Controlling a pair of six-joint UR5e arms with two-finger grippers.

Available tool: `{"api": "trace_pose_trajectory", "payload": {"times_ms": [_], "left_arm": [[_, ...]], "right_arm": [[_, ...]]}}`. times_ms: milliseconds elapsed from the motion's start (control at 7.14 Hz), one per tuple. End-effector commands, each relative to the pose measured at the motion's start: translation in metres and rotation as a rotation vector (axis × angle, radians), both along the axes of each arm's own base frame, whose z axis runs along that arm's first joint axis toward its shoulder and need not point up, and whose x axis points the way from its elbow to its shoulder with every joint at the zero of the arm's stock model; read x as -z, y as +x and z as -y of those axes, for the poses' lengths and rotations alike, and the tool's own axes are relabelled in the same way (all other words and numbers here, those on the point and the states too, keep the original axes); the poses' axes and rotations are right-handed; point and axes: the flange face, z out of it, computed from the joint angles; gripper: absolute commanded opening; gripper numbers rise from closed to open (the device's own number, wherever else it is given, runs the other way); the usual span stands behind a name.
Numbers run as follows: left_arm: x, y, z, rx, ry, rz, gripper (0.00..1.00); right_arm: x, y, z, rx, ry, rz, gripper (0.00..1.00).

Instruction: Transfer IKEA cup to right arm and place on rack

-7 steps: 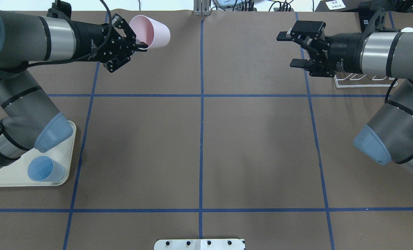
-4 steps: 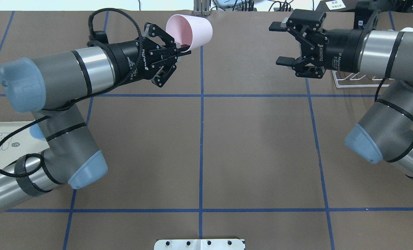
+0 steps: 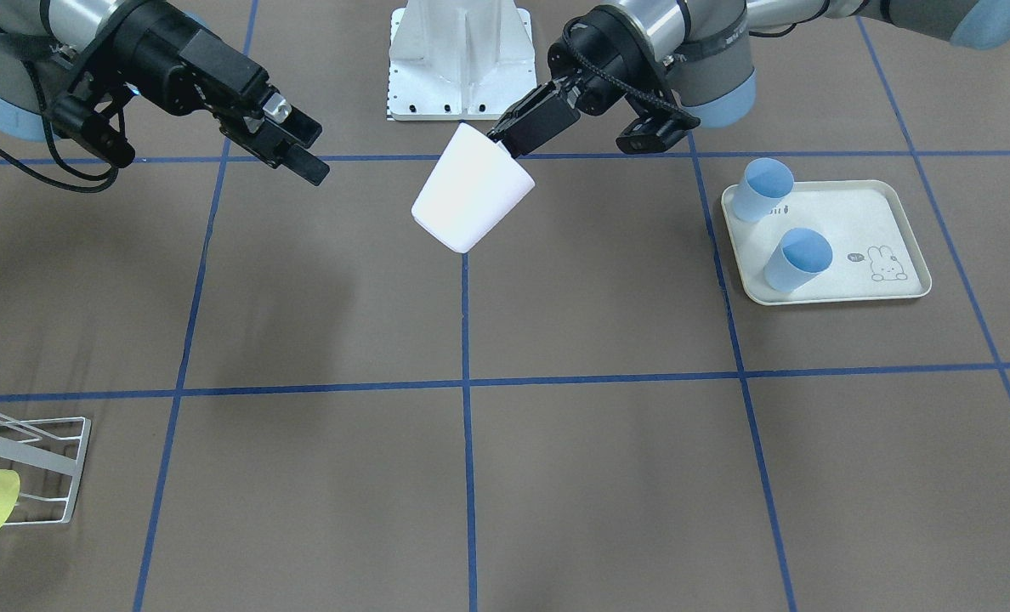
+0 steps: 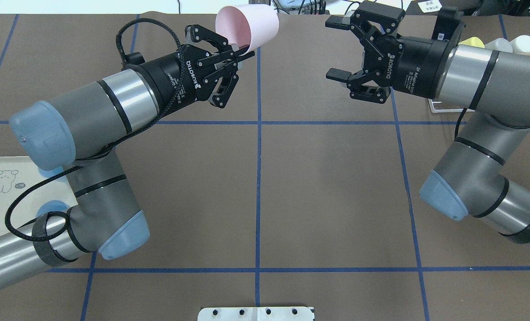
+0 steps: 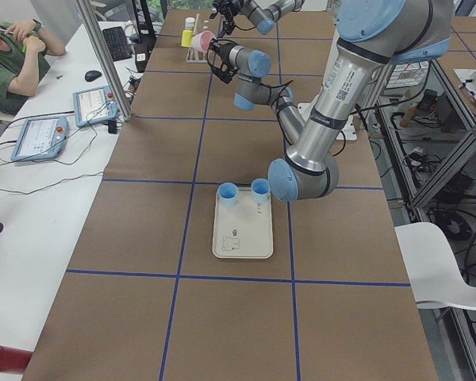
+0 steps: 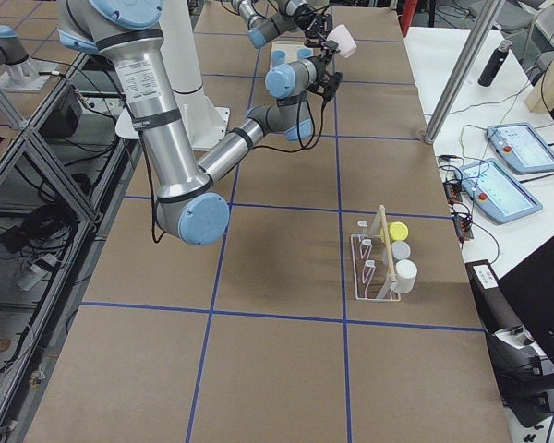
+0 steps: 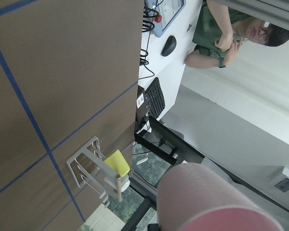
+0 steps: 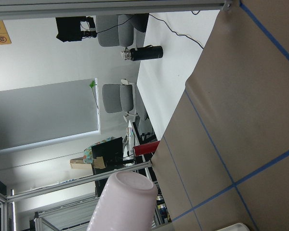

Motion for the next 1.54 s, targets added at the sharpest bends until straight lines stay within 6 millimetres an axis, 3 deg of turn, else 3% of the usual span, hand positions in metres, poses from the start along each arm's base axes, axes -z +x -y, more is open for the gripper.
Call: {"api": "trace_pose_trajectory", "payload": {"times_ms": [0,841,1401], "left_arm": [[0.005,0.013,-0.001,-0.006,-0.018,-0.021,0.00],[0.016,0.052,-0.036,-0.054,-0.025,-0.039,0.00],[0.028,0.056,-0.042,-0.062,-0.018,-0.054,0.00]], "right_arm": [[0.004,-0.014,-0.008,-0.002,-0.009,0.027,1.00],[0.006,-0.033,0.006,-0.001,-0.014,0.012,1.00],[0.005,-0.038,0.008,0.003,-0.018,0.010,1.00]]}}
